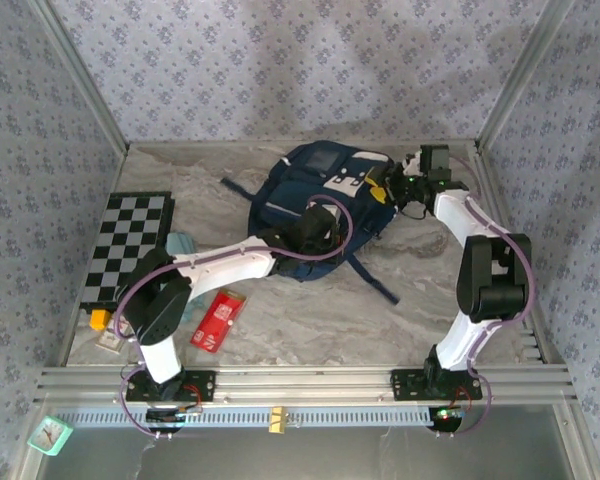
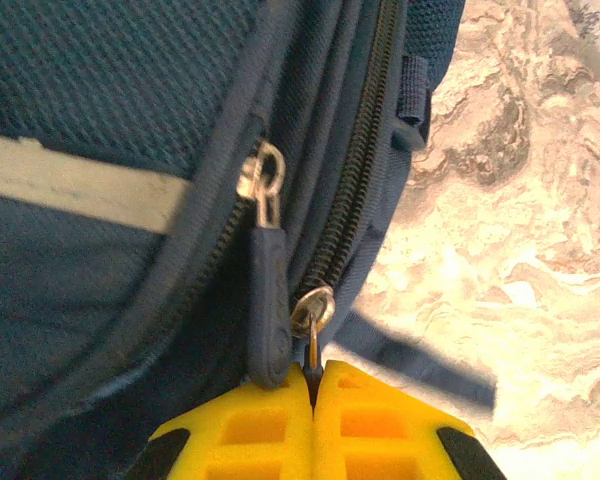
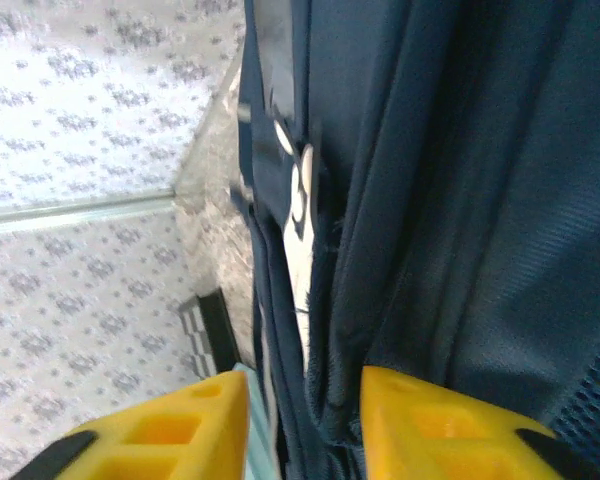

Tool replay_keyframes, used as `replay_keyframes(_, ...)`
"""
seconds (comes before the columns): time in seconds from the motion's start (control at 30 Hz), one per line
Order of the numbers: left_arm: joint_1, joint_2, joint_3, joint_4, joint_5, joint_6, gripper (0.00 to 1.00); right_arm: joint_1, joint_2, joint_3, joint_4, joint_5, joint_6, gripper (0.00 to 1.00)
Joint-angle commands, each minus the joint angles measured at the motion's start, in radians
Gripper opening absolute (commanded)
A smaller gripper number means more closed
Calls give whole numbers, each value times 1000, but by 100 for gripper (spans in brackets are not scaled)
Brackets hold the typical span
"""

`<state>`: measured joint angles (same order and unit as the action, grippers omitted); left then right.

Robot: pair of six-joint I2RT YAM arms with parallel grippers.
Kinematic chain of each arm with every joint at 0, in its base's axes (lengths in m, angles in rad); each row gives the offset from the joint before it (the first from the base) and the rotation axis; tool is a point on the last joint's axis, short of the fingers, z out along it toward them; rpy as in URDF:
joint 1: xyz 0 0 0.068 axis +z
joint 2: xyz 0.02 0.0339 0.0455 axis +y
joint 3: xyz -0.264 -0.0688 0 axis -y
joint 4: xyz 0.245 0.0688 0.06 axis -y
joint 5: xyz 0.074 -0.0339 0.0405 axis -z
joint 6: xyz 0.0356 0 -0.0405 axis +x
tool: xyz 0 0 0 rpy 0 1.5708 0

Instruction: Pack the student bag

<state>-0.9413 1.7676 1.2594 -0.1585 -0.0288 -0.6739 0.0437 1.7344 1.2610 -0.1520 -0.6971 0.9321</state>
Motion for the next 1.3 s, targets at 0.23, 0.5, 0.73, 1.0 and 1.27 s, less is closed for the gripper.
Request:
replay_keyframes(0.23,36,3,-9,38,29,16,0,111,-249,-317,17,14,62,59)
replay_keyframes(0.5,30,-3,-10,33,33,28,0,205,-146,-359,200,69,197,44)
replay_keyframes(0.73,25,-20,-11,-8,32,64,0,174,-69,-315,169,93,135,7)
replay_keyframes(1.0,67,-132,-172,-88,-76,134,0,36,-83,-189,-87,-18,-115,0)
replay_keyframes(1.27,103,-193,-259,-80,-52,150,0,-42,-1,12,-222,-22,-226,0)
